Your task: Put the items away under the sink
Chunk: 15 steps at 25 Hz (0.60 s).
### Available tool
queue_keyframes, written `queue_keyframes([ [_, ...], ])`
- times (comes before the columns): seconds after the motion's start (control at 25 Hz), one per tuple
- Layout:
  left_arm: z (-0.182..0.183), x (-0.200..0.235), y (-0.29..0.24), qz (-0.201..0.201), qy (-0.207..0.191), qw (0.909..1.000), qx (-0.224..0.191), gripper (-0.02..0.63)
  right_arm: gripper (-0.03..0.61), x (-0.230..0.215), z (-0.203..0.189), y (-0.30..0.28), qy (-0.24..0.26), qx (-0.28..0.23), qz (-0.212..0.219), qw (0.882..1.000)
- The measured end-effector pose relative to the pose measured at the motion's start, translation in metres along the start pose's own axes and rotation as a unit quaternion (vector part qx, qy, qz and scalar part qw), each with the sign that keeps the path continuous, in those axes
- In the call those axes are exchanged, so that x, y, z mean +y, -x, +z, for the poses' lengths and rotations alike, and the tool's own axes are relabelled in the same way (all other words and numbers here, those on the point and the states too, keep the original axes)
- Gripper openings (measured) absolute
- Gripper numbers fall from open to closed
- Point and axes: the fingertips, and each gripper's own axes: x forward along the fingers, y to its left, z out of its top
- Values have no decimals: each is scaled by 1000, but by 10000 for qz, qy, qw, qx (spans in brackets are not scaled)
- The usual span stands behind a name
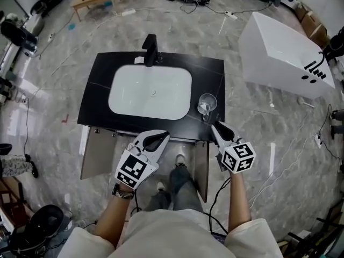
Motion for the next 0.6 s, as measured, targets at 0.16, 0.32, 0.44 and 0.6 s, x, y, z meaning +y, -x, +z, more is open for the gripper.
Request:
queue_keyframes([
  [0.16,-9,10,-14,67,137,9998,90,3,82,-11,-16,-24,42,236,119,9996],
  [0.32,-17,12,-27,72,239,9995,196,3,89,-23,-29,-40,-6,422,177,9990],
  [0.44,-22,15,-35,69,325,9991,253,3,91,-31,-40,-49,-59,545,178,9983],
  [0.6,-26,23,-46,79,405,9987,315,3,92,-40,-52,-63,-138,699,180,9973],
])
